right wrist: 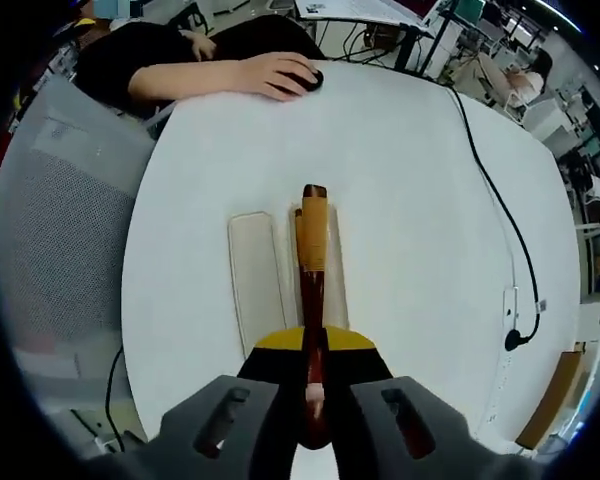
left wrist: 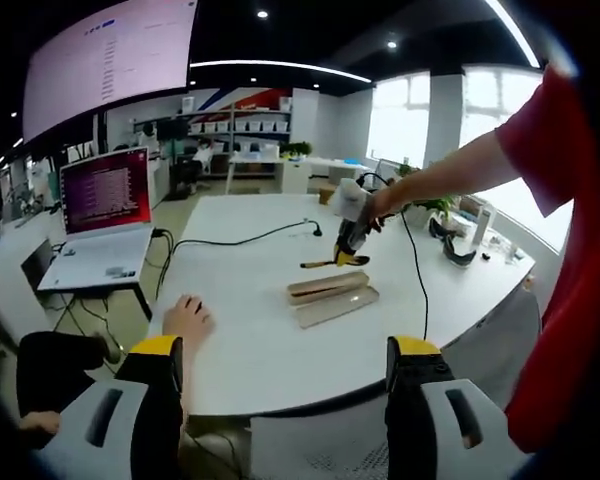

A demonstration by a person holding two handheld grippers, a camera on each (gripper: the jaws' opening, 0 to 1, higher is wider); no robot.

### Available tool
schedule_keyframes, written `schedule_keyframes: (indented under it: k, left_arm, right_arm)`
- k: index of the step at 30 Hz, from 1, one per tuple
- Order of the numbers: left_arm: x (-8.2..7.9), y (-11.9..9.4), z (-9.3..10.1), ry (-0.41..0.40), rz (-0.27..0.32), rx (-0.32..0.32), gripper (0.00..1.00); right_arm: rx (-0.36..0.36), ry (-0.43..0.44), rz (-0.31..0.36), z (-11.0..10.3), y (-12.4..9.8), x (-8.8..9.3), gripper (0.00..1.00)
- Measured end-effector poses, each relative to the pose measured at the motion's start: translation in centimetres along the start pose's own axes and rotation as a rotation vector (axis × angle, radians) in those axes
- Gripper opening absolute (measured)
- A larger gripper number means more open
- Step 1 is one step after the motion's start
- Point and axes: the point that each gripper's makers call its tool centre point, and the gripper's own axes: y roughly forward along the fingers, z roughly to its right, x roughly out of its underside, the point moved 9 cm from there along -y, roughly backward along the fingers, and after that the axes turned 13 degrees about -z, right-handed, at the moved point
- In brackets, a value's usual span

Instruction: Arrange the utensils inside the cutlery case until each visible utensil rests in its matching compartment.

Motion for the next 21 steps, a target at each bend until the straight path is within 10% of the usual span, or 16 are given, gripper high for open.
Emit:
schedule_keyframes:
  k: [21]
  left_arm:
    - [0.3, -0.4, 0.5, -0.012, -0.022, -0.016, 0.86]
  right_arm:
    - [0.019, 0.024, -0.047, 1.1, 3.8, 0.2, 0.01]
